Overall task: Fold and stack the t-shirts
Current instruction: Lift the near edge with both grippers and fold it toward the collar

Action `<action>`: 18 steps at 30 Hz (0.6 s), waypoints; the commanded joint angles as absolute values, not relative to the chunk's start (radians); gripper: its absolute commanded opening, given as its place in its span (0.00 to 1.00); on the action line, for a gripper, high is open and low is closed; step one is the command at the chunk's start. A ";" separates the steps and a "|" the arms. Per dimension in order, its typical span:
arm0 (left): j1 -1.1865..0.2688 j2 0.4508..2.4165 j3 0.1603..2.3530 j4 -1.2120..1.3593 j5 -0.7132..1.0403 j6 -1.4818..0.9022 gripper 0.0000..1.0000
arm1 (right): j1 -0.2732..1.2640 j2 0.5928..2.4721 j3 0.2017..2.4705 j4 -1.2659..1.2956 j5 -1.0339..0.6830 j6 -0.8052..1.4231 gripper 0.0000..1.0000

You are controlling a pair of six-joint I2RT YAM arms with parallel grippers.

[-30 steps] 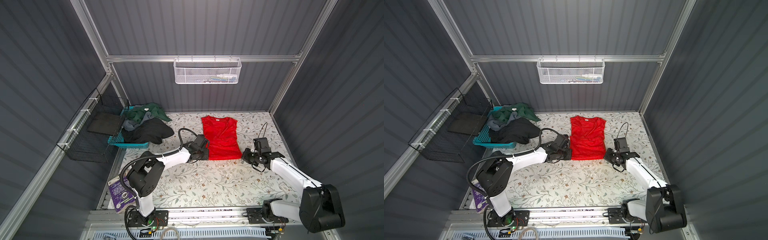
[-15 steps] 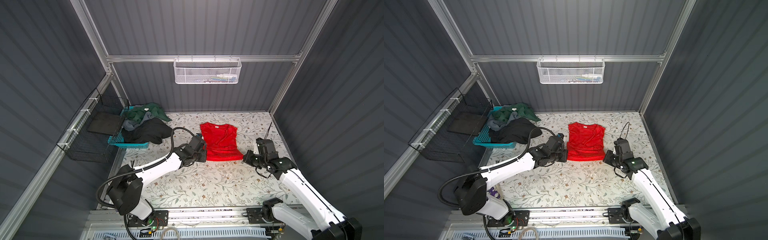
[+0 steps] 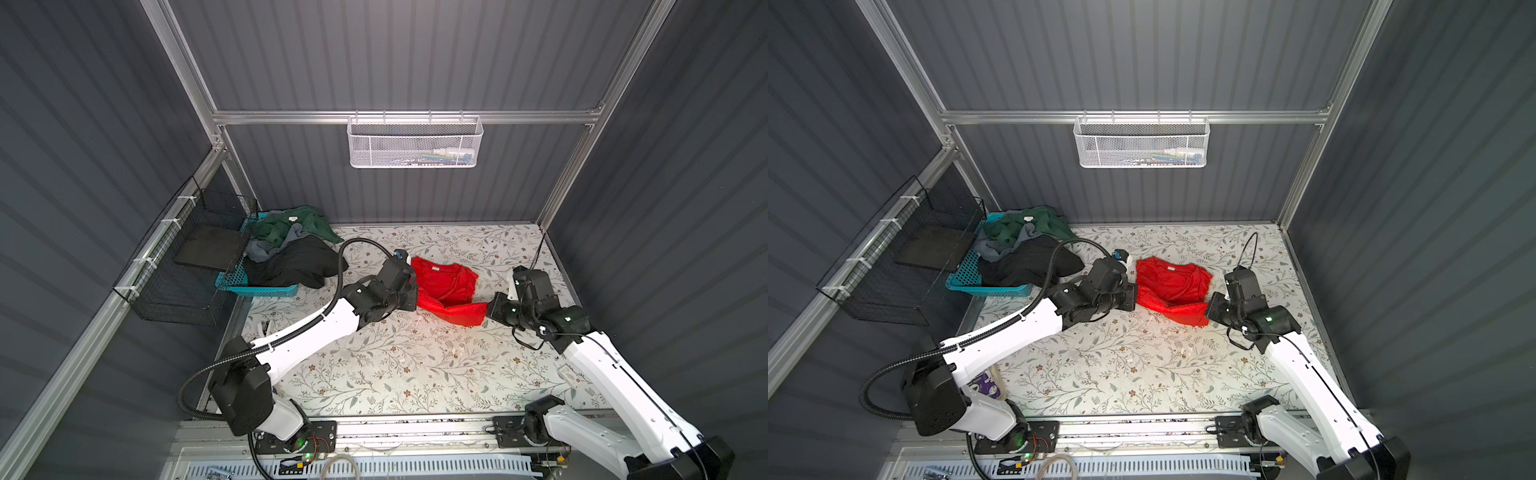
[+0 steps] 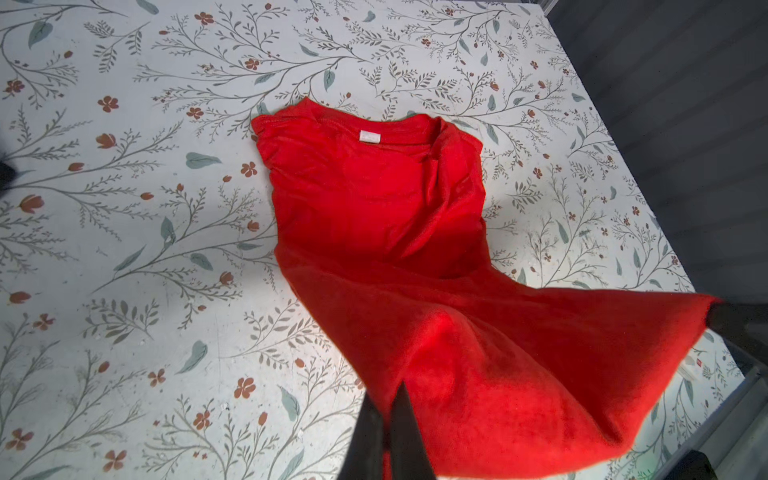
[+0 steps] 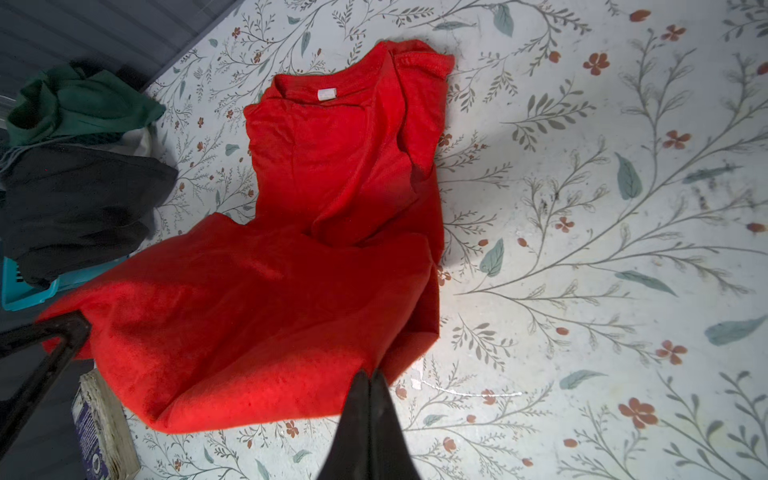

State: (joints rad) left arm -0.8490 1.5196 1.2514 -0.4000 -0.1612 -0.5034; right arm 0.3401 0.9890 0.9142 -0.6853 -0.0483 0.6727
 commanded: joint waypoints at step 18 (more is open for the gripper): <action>-0.696 1.781 1.466 -0.414 -0.038 -0.453 0.00 | 0.241 1.250 1.071 -0.582 -0.081 0.632 0.00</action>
State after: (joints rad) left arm -0.7097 1.7550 1.4025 -0.4042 -0.0772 -0.4847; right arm 0.2546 1.2320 1.0355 -0.6037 -0.0738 0.6506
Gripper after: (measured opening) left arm 0.055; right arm 0.048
